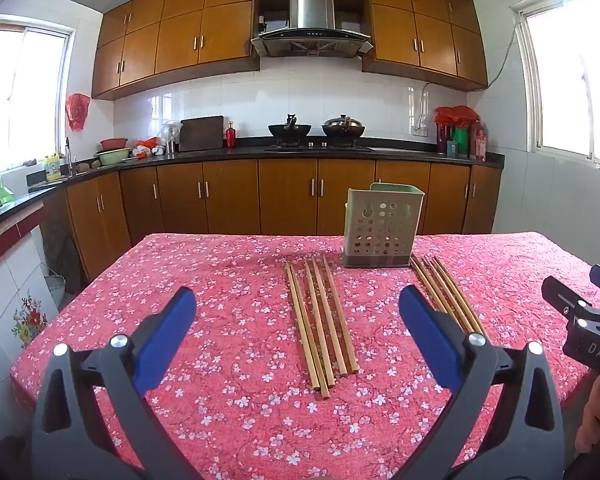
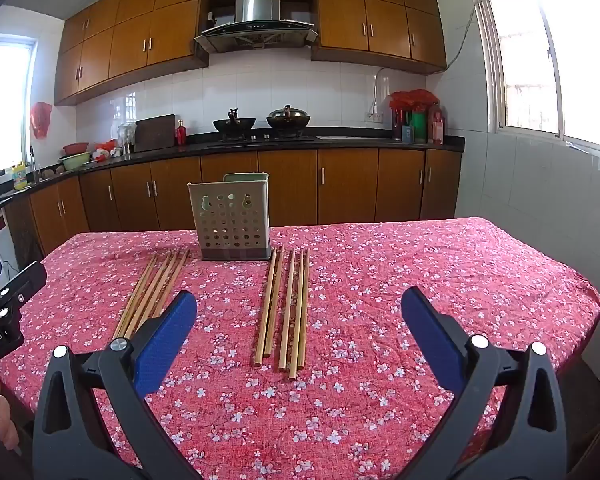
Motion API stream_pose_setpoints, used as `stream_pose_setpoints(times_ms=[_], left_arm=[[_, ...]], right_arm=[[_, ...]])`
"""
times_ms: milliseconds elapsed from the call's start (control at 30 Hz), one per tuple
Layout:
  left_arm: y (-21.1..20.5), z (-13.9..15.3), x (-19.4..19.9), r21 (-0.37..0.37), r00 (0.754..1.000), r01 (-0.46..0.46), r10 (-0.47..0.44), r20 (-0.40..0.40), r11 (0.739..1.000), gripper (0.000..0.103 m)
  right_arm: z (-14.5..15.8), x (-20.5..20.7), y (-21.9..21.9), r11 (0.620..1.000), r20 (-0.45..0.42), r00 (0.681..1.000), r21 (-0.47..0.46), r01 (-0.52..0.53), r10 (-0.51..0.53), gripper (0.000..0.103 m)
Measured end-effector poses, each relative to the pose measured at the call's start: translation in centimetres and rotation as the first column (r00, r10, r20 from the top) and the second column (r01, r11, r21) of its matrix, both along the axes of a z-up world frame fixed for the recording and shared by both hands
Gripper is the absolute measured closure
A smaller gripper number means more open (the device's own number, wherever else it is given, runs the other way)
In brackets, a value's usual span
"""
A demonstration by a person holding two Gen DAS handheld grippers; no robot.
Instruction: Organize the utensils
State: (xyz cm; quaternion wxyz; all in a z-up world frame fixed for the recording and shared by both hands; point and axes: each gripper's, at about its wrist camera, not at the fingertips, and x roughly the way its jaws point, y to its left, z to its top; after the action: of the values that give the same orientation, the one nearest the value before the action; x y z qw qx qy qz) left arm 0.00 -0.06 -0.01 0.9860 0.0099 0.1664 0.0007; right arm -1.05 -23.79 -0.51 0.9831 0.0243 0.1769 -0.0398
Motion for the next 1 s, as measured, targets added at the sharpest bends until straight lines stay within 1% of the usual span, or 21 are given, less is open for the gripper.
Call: stream_pose_setpoints(times_ms=[1000], left_arm=[[0.03, -0.01, 0.01, -0.009, 1.000, -0.002, 0.002, 0.002, 1.000, 0.004]], right_arm=[[-0.03, 0.01, -0.03, 1.000, 0.001, 1.000, 0.001, 0.000, 0.000, 0.002]])
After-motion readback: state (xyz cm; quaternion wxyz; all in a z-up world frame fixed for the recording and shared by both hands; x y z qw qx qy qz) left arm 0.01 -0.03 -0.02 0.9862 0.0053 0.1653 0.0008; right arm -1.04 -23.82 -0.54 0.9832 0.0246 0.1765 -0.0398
